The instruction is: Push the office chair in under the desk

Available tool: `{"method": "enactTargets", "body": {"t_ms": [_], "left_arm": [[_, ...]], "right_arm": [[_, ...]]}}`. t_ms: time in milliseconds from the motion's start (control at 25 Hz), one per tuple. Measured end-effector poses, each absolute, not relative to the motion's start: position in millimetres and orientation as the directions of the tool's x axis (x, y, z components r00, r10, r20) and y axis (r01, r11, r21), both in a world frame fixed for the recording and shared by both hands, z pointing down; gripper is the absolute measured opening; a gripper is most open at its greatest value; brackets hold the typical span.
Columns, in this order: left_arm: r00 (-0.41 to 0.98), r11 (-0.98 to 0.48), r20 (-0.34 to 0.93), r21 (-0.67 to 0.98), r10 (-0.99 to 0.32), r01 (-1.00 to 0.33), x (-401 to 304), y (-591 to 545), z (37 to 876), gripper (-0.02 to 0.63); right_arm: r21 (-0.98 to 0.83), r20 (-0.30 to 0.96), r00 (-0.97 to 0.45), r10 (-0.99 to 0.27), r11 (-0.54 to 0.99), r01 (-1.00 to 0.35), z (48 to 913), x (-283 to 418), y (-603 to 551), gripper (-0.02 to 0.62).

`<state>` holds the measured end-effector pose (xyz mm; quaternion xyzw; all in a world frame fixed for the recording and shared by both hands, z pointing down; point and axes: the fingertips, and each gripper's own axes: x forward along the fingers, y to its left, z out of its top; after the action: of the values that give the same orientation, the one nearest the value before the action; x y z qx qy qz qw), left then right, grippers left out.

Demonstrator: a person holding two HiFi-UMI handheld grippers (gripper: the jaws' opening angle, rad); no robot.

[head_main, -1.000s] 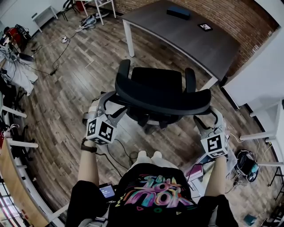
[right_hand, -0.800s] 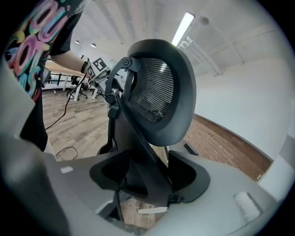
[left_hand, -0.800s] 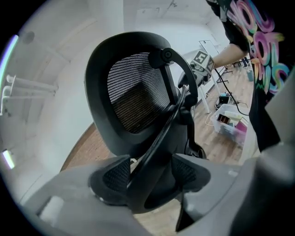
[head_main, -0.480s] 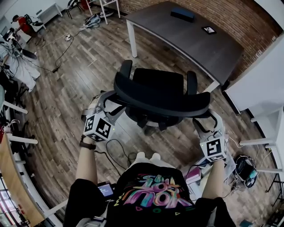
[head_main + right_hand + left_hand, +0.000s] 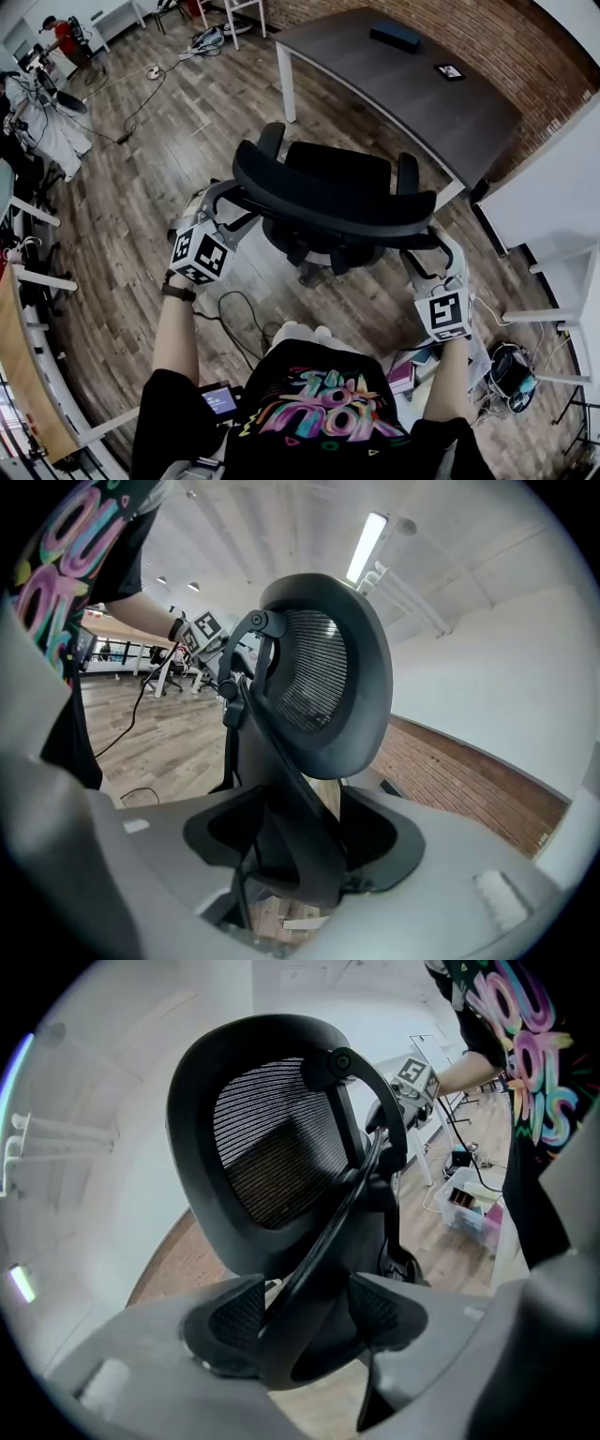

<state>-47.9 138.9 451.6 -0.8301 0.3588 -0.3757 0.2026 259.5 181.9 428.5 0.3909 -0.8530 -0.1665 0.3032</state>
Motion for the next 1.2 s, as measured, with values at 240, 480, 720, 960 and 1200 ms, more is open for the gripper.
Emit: {"method": "enactTargets", "body": {"t_ms": [240, 480, 720, 960, 1200], "left_arm": [[0.457, -0.659, 0.479, -0.604, -0.749, -0.448, -52.5, 131.2, 450.1, 0.282], [0.463, -0.66, 0.475, -0.606, -0.748, -0.443, -58.0, 117.7, 450.7, 0.288], [0.473, -0.663, 0.472, -0.609, -0.744, -0.436, -63.3, 88.4, 453.3, 0.291], [0.513, -0.684, 0.467, -0.604, -0.72, -0.41, -69.7, 45.0, 453.5, 0.291], [0.557, -0.7, 0.456, -0.608, -0.694, -0.375, -86.5, -2.7, 452.8, 0.288]], "right_arm": [[0.5, 0.404, -0.528, -0.747, 0.664, -0.556, 426.3, 255.9, 173.1, 0.253], [0.499, 0.403, -0.517, -0.755, 0.655, -0.567, 426.6, 249.2, 166.9, 0.253], [0.501, 0.394, -0.515, -0.761, 0.648, -0.574, 429.1, 242.3, 140.4, 0.253], [0.505, 0.39, -0.498, -0.775, 0.632, -0.588, 428.9, 234.1, 104.8, 0.252], [0.506, 0.399, -0.46, -0.793, 0.609, -0.611, 428.9, 216.1, 65.5, 0.253]]}}
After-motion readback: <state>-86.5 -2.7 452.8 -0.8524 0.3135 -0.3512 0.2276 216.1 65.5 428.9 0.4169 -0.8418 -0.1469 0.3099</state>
